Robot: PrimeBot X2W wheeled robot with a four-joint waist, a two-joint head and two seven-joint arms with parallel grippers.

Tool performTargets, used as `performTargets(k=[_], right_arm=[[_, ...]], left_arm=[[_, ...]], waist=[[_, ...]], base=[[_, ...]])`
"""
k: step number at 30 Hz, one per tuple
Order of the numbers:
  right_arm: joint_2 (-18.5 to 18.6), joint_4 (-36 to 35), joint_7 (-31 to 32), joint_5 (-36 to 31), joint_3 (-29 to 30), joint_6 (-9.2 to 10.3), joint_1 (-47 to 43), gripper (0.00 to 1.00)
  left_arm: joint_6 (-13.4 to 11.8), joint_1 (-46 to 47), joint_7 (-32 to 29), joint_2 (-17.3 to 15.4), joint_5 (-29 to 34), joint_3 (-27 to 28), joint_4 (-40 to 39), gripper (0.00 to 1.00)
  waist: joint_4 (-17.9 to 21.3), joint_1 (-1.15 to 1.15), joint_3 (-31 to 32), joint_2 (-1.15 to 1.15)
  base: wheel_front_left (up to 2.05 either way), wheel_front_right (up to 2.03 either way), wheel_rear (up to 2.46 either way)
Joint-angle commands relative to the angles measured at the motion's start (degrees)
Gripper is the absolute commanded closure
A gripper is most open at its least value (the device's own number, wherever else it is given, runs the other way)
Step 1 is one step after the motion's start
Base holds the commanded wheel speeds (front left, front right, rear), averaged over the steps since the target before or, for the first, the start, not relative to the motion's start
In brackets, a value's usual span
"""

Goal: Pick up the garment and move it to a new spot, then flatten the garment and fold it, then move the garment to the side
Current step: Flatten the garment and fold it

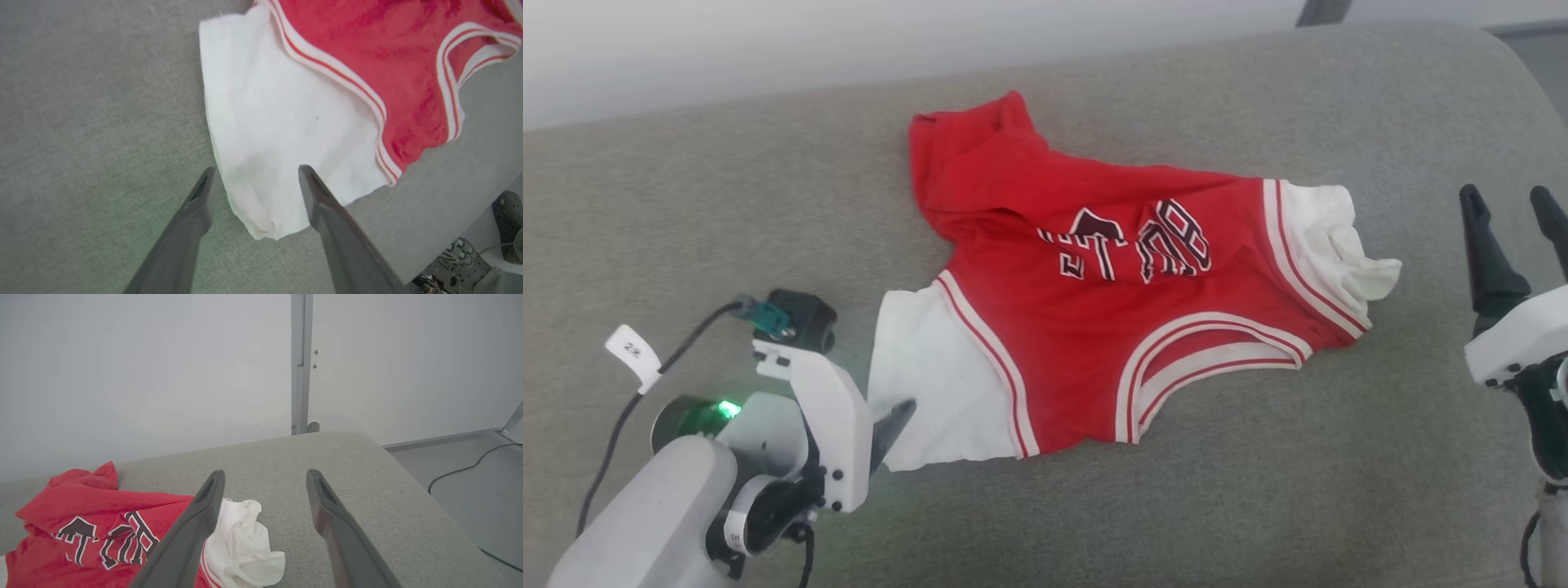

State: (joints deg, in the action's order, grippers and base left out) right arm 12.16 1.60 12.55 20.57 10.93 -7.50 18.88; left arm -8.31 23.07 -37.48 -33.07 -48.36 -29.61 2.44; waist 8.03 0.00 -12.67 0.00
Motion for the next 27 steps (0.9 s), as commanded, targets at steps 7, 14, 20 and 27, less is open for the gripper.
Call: performTargets(k=[7,14,20,27], right_arm=[[-0.60,0.22,-0.72,0.69,-0.21,0.02,-0.71,0.00],[-0.76,0.05,-0.84,0.87,0.03,0.02,0.03,0.00],[-0.47,-0.71,-0.52,0.52,1.34,0.02,-0.56,0.00],[-0.23,-1.26,0.16,0.25,2.73,0.02,-1.28,0.00]], left_arm=[[-3.24,-0.28,-4.87,0.30,0.29,-1.76,4.61,0.00],[-2.90,0.31,-6.52,2.21,0.46,-4.10,11.02,0.67],[-2.13,0.45,-6.52,1.89,-0.77,-3.44,13.27,1.00],[-2.93,0.67,-5.48,-3.78,-0.82,0.31,12.01,1.00]], waist=[[1.70,0.00,-1.74,0.00],[1.68,0.00,-2.56,0.00],[0.32,0.00,-2.53,0.00],[-1.98,0.00,-2.00,0.00]], base=[[0.00,0.00,0.00],[0.00,0.00,0.00],[0.00,0.00,0.00],[0.00,0.00,0.00]])
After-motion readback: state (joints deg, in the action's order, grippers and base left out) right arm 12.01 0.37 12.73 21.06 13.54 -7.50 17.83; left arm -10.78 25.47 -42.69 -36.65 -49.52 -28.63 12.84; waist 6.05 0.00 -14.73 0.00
